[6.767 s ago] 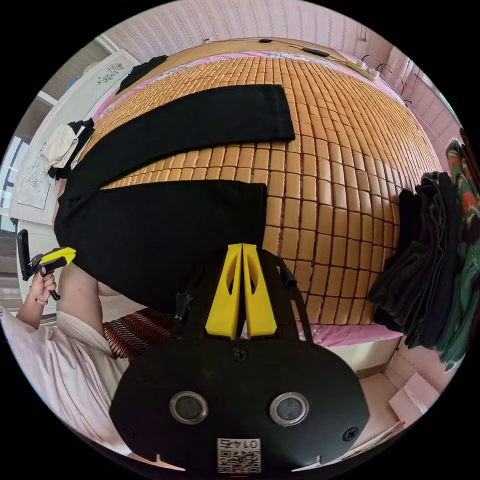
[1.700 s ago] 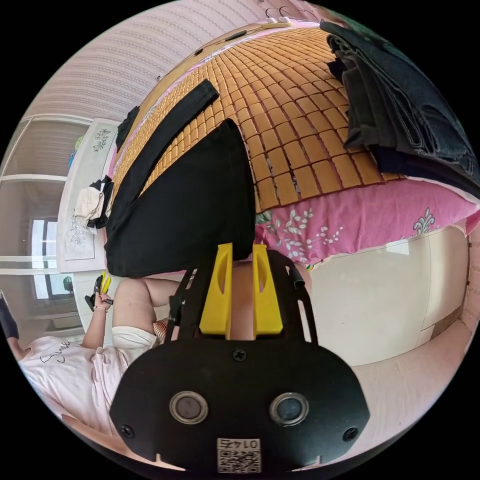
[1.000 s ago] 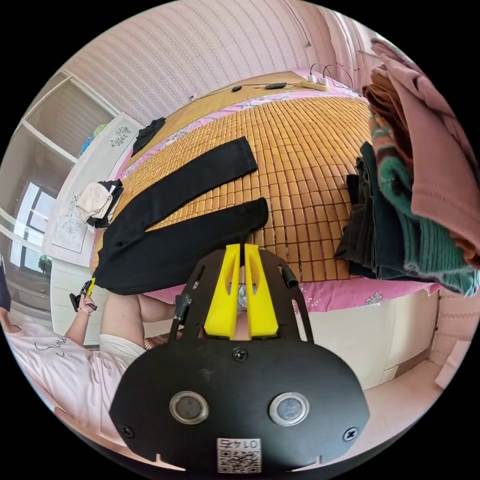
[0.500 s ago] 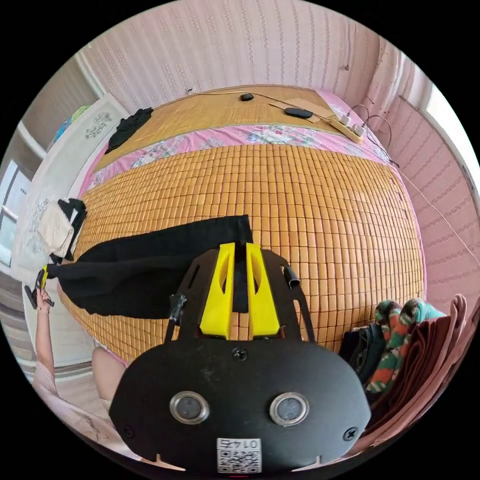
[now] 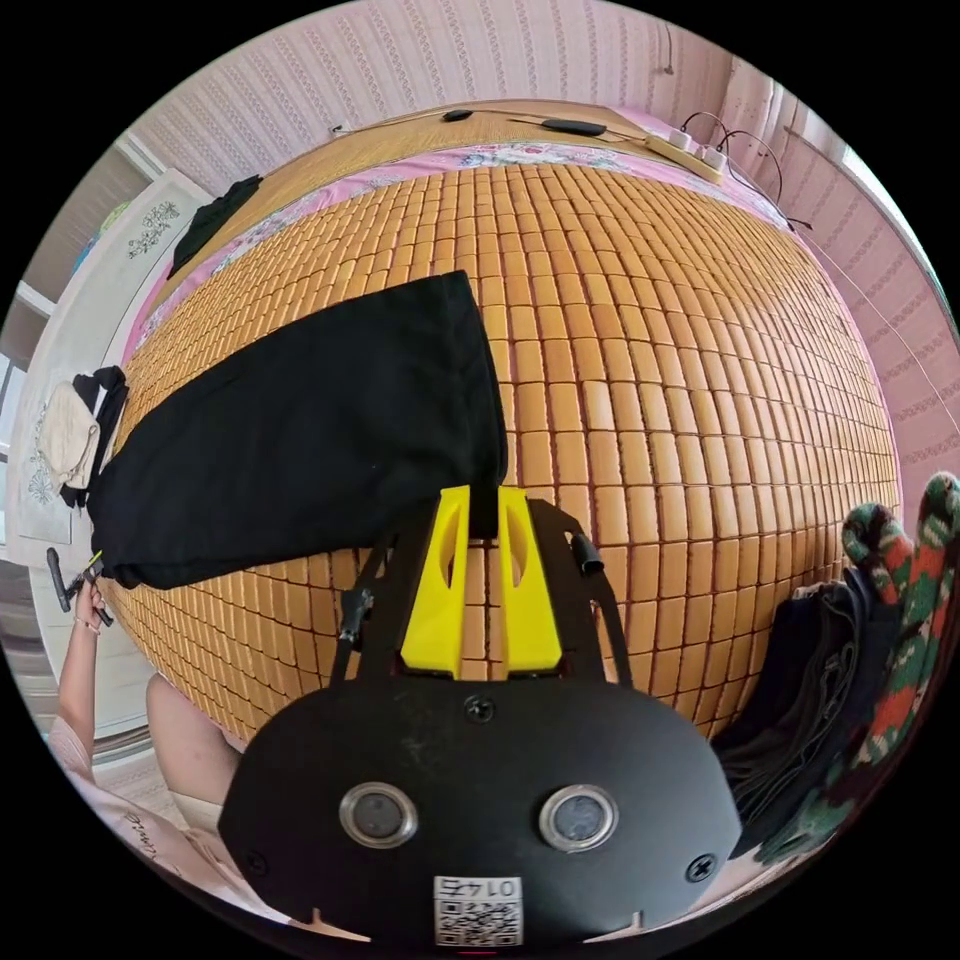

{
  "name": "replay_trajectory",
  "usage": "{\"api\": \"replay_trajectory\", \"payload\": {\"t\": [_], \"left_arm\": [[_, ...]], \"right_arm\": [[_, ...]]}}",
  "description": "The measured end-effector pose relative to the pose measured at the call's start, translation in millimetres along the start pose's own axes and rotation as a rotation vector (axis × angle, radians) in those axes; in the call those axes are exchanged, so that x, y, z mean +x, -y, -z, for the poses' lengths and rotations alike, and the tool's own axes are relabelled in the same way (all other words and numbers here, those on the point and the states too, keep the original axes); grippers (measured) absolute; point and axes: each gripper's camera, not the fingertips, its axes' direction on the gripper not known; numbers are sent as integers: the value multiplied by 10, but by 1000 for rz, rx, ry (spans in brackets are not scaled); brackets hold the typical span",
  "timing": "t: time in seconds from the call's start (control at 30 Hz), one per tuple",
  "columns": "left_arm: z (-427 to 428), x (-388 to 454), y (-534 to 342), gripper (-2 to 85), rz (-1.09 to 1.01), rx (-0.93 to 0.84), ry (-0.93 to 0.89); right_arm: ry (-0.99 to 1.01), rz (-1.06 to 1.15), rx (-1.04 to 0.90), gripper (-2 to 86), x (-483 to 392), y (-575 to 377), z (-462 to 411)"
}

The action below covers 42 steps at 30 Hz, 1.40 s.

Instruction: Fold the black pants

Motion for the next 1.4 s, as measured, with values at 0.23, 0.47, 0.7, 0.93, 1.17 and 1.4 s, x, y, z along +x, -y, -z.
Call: {"api": "replay_trajectory", "payload": {"t": [0.23, 0.47, 0.7, 0.93, 1.17, 1.4], "left_arm": [[3, 116, -286, -9, -120, -120, 62], [62, 226, -873, -9, -146, -157, -18], [440, 502, -1306, 10, -171, -38, -40], [622, 1934, -1625, 39, -558, 35, -205], [154, 3020, -1738, 49, -704, -18, -439], [64, 3158, -1680, 44, -714, -9, -423]], "right_arm": [[30, 49, -15, -3, 129, -528, 293], [5, 58, -104, -5, 207, -1619, 481], [-53, -35, -117, 24, 297, -2245, 449], [-6, -35, 124, 68, 80, -1722, 405], [68, -108, 64, 33, 147, -1189, -58], [56, -103, 119, 5, -38, -985, -61]]}}
